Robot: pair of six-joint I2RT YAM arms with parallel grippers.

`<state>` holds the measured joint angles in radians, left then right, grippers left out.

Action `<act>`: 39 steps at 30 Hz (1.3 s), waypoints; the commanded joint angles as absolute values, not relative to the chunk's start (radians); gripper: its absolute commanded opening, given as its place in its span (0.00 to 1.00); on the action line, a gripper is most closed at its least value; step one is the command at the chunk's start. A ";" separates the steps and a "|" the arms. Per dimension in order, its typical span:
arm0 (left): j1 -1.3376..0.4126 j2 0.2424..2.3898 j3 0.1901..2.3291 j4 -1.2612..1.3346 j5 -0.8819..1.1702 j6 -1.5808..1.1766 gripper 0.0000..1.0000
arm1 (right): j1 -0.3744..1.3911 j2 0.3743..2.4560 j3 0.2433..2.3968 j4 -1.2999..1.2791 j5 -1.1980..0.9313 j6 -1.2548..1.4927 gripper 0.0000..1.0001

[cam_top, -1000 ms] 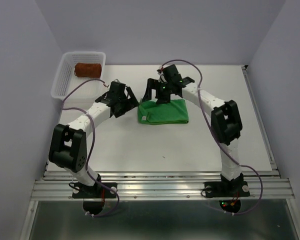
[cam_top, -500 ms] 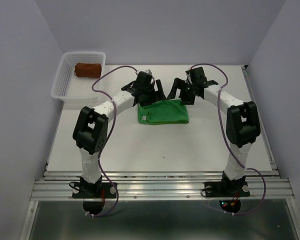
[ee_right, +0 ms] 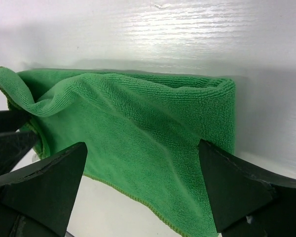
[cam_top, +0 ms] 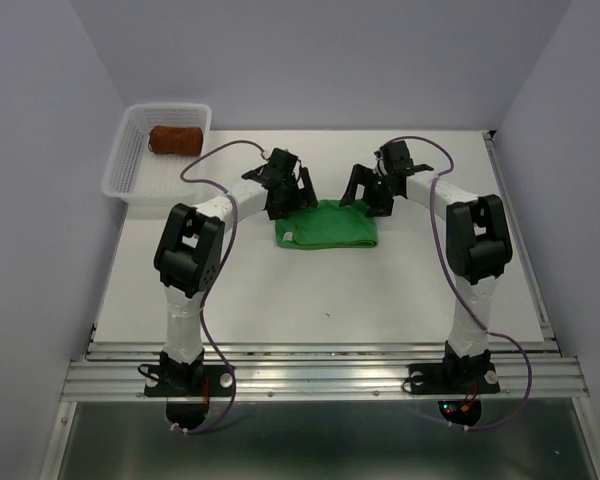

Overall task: Roll the towels
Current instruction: Fold the towel

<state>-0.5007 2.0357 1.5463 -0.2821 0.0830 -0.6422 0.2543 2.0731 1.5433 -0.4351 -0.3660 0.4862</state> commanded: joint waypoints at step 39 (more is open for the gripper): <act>-0.494 1.913 1.372 -0.250 0.160 -0.644 0.99 | 0.242 2.109 1.660 -0.359 -0.508 0.282 1.00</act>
<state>-0.4957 1.9232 1.4181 -0.2619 0.1360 -0.6365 0.2485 2.0556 1.6146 -0.3817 -0.5064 0.2909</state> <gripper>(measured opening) 0.986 0.998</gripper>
